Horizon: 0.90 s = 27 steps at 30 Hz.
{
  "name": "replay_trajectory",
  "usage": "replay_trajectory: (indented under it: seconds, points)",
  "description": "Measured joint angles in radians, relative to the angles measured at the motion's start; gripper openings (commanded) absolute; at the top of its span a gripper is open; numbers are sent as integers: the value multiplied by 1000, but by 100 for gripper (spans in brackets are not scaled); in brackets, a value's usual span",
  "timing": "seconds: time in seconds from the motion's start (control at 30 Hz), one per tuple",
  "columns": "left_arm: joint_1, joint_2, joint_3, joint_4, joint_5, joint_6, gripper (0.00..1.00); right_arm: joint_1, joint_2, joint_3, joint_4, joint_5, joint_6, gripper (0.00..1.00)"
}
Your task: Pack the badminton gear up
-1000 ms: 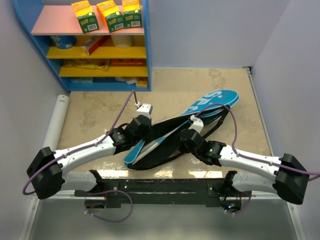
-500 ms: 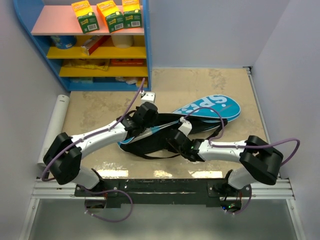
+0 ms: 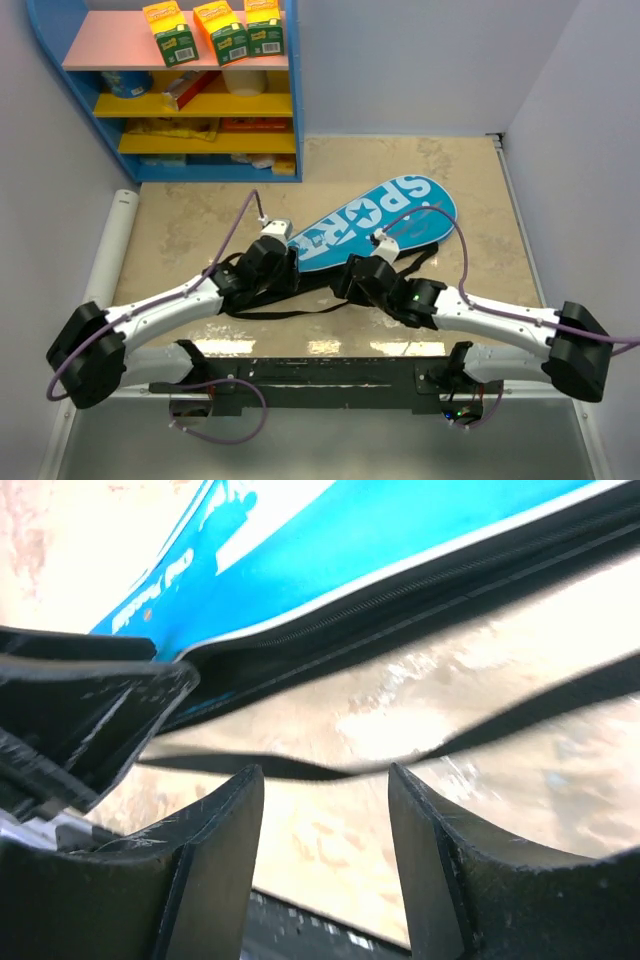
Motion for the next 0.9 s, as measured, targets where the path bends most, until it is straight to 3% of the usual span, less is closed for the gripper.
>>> replay_trajectory:
  seconds: [0.2,0.33,0.47,0.6,0.77,0.9]
  points:
    - [-18,-168,-12,66,193,-9,59,-3,-161,0,-184,61,-18,58]
    - [-35,-167,1,126,281,-20,57,-31,-201,3,-282,117,-35,54]
    - [-37,-31,64,193,286,-19,51,-114,-180,18,-351,159,-76,24]
    - [-34,206,222,216,250,4,43,-204,-161,38,-377,179,-120,18]
    - [-33,447,438,231,213,36,28,-280,-162,63,-388,188,-173,0]
    - [-28,552,510,259,214,50,18,-320,-156,88,-390,187,-206,0]
